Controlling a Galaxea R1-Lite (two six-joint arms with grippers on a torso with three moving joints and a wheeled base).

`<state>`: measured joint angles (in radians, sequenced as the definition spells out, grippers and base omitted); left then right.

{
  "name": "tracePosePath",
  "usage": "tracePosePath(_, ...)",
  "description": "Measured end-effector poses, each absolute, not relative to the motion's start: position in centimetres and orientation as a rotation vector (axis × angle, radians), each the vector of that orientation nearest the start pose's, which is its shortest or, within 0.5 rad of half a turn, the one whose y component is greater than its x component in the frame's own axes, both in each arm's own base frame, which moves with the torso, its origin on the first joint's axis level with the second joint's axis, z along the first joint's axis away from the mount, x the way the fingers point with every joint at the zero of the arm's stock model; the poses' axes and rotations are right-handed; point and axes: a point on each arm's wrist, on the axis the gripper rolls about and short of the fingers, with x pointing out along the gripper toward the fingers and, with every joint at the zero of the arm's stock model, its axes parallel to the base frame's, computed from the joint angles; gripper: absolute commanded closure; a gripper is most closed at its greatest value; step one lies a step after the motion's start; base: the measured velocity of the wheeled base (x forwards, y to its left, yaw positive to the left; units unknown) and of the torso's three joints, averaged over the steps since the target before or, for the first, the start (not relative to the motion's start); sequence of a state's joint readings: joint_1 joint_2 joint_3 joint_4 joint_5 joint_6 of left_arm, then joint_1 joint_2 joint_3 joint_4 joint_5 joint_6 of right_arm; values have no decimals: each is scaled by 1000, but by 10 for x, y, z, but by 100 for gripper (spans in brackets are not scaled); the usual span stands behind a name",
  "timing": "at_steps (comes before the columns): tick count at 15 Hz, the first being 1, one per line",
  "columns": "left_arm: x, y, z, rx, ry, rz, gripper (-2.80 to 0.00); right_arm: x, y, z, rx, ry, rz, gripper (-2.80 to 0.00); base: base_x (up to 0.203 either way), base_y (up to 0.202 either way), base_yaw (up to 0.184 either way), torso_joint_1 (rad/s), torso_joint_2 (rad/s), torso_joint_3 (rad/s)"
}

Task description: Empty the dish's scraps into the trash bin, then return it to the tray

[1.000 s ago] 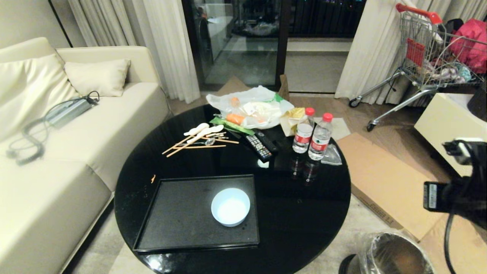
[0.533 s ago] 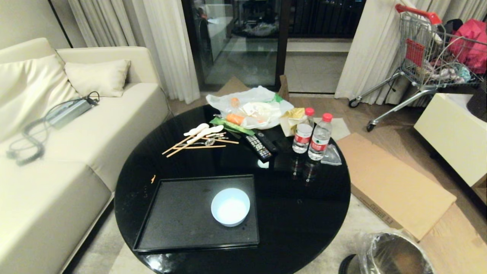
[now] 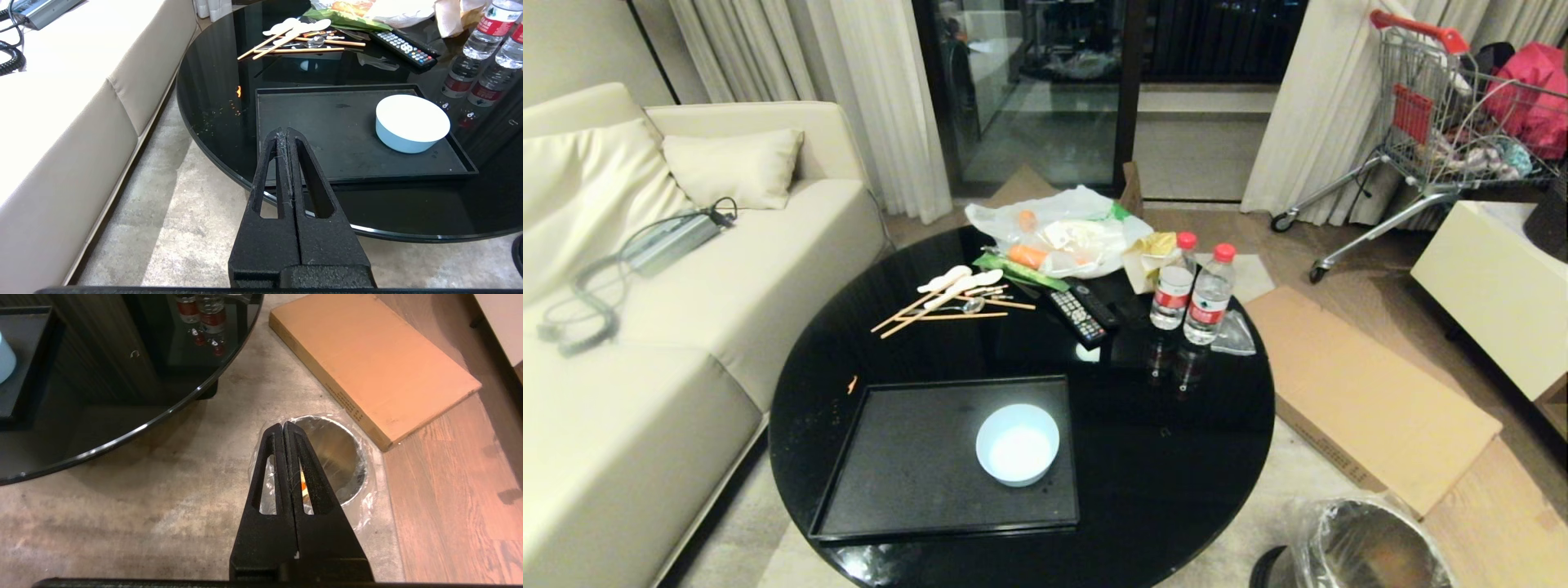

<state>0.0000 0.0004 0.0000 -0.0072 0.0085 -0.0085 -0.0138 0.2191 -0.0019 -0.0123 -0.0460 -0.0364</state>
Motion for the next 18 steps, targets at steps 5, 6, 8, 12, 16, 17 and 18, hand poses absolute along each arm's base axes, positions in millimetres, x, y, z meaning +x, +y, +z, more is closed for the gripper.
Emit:
tracePosePath(5,-23,0,76,-9,-7,9,0,-20,0,77,-43,37,-23,0,0,0,0,0,0,0)
tracePosePath(6,-23,0,76,-9,-7,9,0,-21,0,76,-42,23,-23,0,0,0,0,0,0,0)
tracePosePath(8,-23,0,76,-9,-7,9,0,-22,0,76,-42,6,-23,0,0,0,0,0,0,0)
tracePosePath(12,-23,0,76,-9,-7,9,0,-23,0,76,-29,-4,-22,0,0,0,0,0,0,0)
tracePosePath(16,-23,0,76,-9,-7,9,0,-23,0,76,-28,-6,-23,0,0,0,0,0,0,0)
tracePosePath(17,-23,0,76,-9,-7,9,0,-23,0,76,-28,-6,-23,0,0,0,0,0,0,0)
tracePosePath(18,-23,0,76,-9,-7,9,0,-23,0,76,-28,-5,-23,0,0,0,0,0,0,0)
